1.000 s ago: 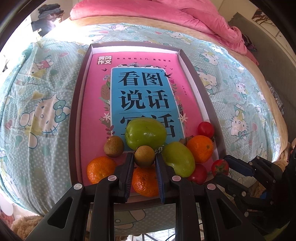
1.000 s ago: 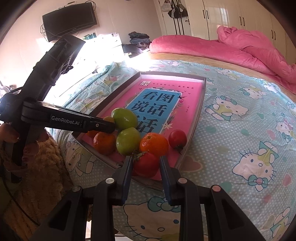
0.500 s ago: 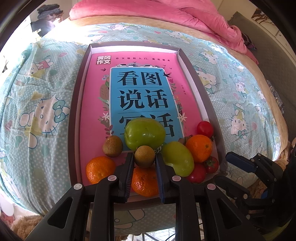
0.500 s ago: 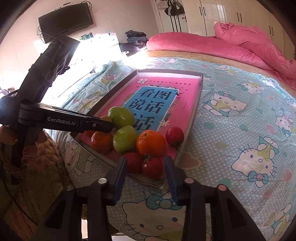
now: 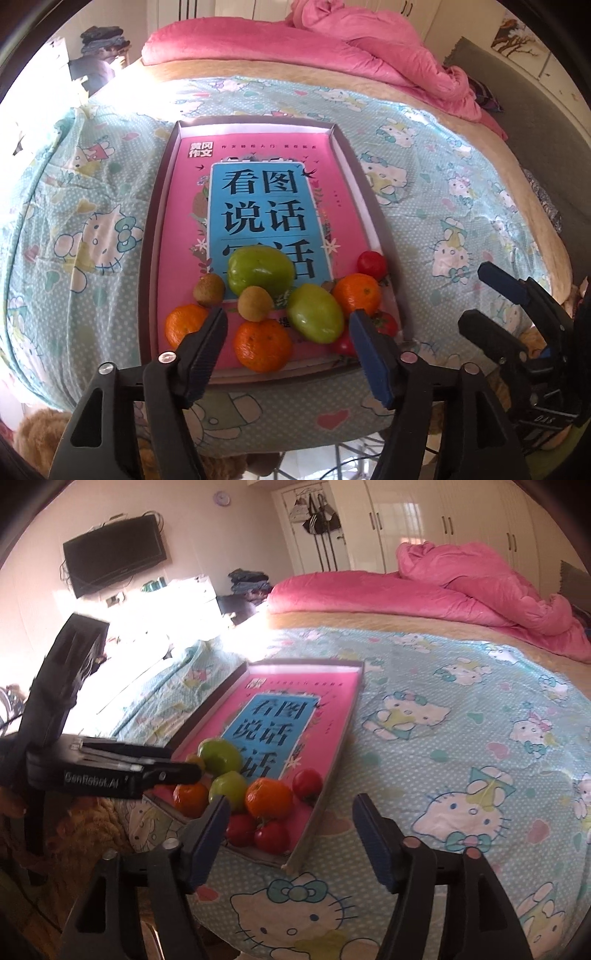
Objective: Organize fruits
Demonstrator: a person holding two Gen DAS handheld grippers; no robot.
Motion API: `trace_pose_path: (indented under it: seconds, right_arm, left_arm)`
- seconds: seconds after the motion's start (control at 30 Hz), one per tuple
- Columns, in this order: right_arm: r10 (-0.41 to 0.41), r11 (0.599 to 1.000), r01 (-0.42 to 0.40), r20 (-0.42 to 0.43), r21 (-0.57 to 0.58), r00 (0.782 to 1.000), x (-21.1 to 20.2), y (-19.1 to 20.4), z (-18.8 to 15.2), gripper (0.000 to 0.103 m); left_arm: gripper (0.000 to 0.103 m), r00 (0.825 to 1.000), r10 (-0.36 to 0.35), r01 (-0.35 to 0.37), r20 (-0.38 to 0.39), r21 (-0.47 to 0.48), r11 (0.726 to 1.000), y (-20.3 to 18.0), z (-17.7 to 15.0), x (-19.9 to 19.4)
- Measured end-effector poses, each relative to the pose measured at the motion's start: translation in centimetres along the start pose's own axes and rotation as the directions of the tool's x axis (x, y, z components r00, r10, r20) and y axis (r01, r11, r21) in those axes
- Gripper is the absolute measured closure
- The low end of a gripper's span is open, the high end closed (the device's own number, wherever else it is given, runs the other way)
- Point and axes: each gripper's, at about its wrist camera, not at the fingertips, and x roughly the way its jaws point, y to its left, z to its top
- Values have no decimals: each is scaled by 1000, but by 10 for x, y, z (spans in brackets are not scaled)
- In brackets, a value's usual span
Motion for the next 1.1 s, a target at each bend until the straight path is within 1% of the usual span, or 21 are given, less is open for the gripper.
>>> trace_pose_path:
  seconds: [0.07,0.17,0.2,0.3,0.43,0.6,0.8,1.1]
  right_arm:
    - [-8,1000,7,25,18,1000,-12,-4,3,21]
    - [-12,999,11,39,39,999,-25,-9,2,13]
    - [-10,999,8,37,47,999,-29,-9,1,9]
    - [-5,999,4,21,53,1000,-38,-9,-6,6]
    - [-16,999,17,-17,33,1000,-46,-2,-19,4]
    - [-22,1000,22,-41,7,999,-53,9,-32,1]
    - [-48,999,47,-29,-26,998,-55,16,-33,1]
    - [-55,998,56,-21,5,998,-55,9,-32,1]
  left_arm:
    - [27,1000,-3,3,11,-7,1000,-7,-5,-7]
    - [25,1000,-2,3,26,-20,1000,-19,-13,-15]
    - [25,999,7,-6,33,-29,1000,-23,-16,-18]
    - [25,998,37,-34,51,-45,998,-29,-26,-25]
    - [25,997,60,-56,49,-82,995,-30,-40,-29]
    - [25,996,75,-71,40,-86,994,-33,-58,-29]
    - [25,995,85,-82,48,-69,994,-39,-68,-29]
    - [25,994,92,-88,66,-55,995,-42,-69,-32]
